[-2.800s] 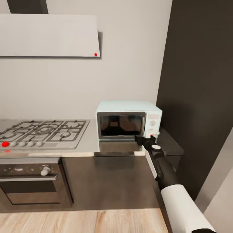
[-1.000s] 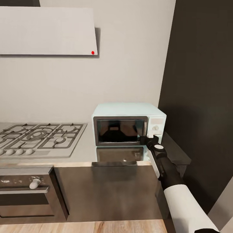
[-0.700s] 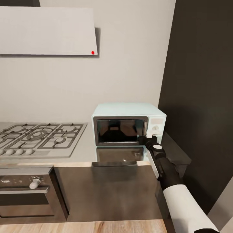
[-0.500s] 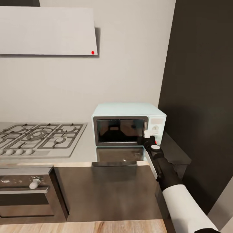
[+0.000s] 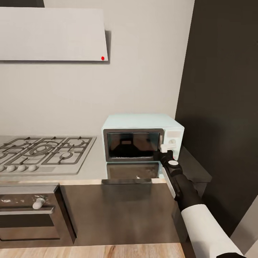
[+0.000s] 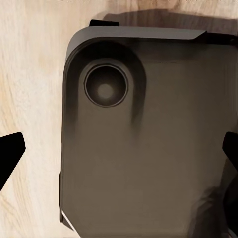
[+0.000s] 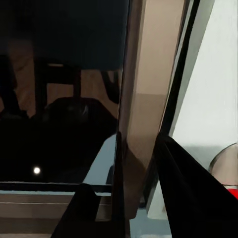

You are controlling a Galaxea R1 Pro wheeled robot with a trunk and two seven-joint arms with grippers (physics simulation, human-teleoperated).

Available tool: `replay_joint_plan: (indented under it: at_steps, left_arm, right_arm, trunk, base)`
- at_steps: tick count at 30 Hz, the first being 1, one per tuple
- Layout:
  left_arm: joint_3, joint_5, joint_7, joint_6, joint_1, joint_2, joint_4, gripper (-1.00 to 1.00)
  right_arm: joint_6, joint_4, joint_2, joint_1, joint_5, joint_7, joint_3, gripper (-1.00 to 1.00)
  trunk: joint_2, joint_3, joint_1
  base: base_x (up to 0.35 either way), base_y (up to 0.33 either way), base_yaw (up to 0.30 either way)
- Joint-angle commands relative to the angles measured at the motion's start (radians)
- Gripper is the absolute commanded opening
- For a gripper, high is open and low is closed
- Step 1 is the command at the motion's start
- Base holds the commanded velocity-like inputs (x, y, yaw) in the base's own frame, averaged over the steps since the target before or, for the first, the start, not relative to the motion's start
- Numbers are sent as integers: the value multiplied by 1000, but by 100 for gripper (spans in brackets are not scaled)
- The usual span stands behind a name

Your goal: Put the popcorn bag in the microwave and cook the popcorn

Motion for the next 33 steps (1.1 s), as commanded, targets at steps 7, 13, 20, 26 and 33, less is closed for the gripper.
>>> replay_joint_plan:
  at_steps: [7, 13, 20, 26, 33]
  left_arm:
    - [3, 7, 2, 0, 0, -1, 0, 100]
    - [2, 6, 2, 0, 0, -1, 0, 100]
    - [4, 7, 1, -1, 1, -1, 0, 100]
    - [5, 7, 0, -1, 1, -1, -1, 100]
    - [5, 7, 0, -1, 1, -1, -1, 100]
  right_arm:
    - [4, -1, 4, 0, -18, -18, 8, -100]
    - [2, -1, 1, 0, -18, -30, 7, -100]
    - [1, 3, 8, -1, 51, -34, -73, -100]
    - [1, 1, 7, -2, 32, -38, -84, -100]
    - [1, 1, 5, -2, 19, -37, -85, -100]
  trunk:
    - [-1, -1, 0]
    - [-1, -1, 0]
    - [0, -1, 0]
    - [0, -1, 0]
    - [0, -1, 0]
  base:
    - [-200, 111, 0]
    - [-212, 157, 0]
    - [-76, 68, 0]
    - [0, 0, 0]
    - [0, 0, 0]
